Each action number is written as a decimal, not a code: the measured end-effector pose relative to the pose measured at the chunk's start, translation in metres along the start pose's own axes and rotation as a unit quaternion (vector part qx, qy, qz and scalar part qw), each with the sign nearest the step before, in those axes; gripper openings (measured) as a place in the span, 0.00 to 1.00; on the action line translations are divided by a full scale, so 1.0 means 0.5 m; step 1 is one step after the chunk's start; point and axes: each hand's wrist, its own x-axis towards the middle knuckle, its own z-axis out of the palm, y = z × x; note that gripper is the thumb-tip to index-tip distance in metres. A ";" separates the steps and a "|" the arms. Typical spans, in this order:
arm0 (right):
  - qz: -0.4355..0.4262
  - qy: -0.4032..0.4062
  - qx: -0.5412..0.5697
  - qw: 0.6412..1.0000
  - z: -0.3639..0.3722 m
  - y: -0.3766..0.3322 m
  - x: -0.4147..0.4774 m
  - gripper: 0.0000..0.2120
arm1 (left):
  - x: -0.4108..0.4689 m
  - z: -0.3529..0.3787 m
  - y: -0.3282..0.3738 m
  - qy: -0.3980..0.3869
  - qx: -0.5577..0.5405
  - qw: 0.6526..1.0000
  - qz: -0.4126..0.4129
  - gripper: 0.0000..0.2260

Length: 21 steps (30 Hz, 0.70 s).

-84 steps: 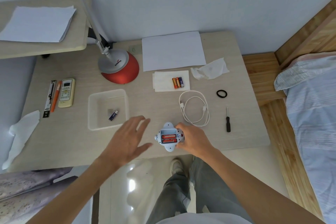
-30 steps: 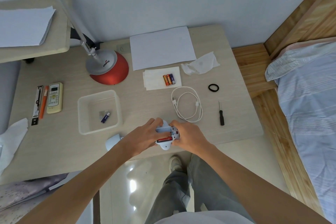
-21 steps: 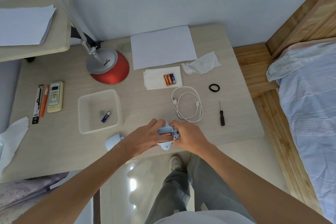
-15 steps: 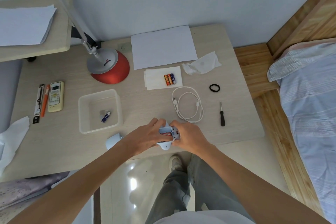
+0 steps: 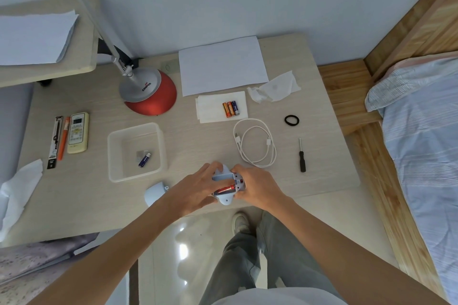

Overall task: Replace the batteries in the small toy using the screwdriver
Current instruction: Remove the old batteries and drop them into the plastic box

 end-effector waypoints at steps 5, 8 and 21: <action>0.004 -0.003 -0.001 1.000 0.000 -0.003 -0.001 0.27 | -0.020 0.004 0.036 0.138 0.025 0.990 -0.031 0.21; 0.011 -0.008 -0.001 1.000 -0.002 -0.004 0.000 0.25 | -0.011 0.020 0.066 0.203 0.055 0.978 -0.008 0.12; 0.017 -0.018 0.017 1.000 0.001 -0.003 -0.001 0.20 | 0.013 0.089 0.087 0.223 0.063 0.970 -0.071 0.04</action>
